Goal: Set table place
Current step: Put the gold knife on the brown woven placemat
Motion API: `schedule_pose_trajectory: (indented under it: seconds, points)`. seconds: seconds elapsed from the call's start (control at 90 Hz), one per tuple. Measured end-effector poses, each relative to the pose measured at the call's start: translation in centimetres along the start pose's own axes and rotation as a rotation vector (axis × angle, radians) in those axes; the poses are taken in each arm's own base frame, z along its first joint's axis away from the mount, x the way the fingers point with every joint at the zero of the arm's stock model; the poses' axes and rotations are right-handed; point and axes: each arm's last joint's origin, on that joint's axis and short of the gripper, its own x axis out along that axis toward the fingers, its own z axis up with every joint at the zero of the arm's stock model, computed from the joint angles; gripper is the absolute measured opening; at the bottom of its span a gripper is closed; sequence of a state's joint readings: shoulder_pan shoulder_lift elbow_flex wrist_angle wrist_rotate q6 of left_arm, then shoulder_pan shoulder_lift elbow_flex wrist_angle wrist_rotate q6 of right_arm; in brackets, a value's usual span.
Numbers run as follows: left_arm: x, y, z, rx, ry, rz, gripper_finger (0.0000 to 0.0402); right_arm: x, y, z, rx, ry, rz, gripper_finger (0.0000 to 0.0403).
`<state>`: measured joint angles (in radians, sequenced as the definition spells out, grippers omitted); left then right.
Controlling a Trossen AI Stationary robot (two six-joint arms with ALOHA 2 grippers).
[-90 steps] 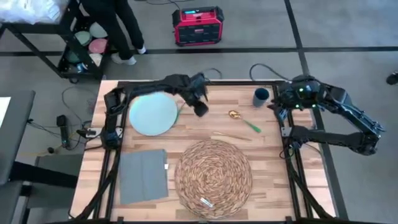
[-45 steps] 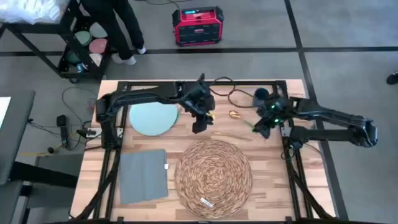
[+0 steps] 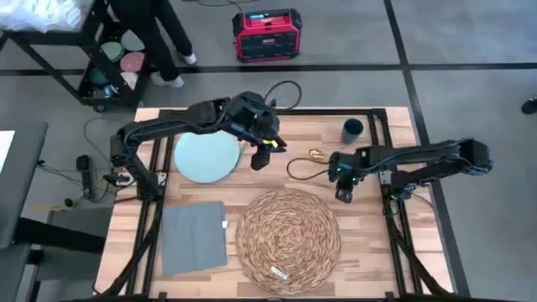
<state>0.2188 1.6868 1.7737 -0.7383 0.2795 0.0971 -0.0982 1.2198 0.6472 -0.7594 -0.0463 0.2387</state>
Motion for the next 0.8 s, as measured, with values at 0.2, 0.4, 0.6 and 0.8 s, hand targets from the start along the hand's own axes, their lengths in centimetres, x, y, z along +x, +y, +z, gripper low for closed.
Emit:
schedule_pose_trajectory:
  seconds: [0.2,0.4,0.6,0.8]
  points:
    - [0.0,0.0,-0.1,0.001,0.014,0.000,0.0059,1.4,0.8,0.5,-0.037,0.018,0.000,0.0113]
    - [-0.1,-0.1,-0.3,0.002,0.033,0.000,0.0059,2.4,0.7,0.7,-0.059,0.060,-0.034,0.0113]
    - [0.0,-0.1,-0.4,0.001,0.043,-0.002,0.0059,3.0,0.0,1.1,-0.052,0.059,-0.058,0.0113]
    - [0.0,-0.1,-0.6,-0.003,0.061,-0.005,0.0059,3.5,-0.7,1.7,-0.037,0.045,-0.058,0.0113]
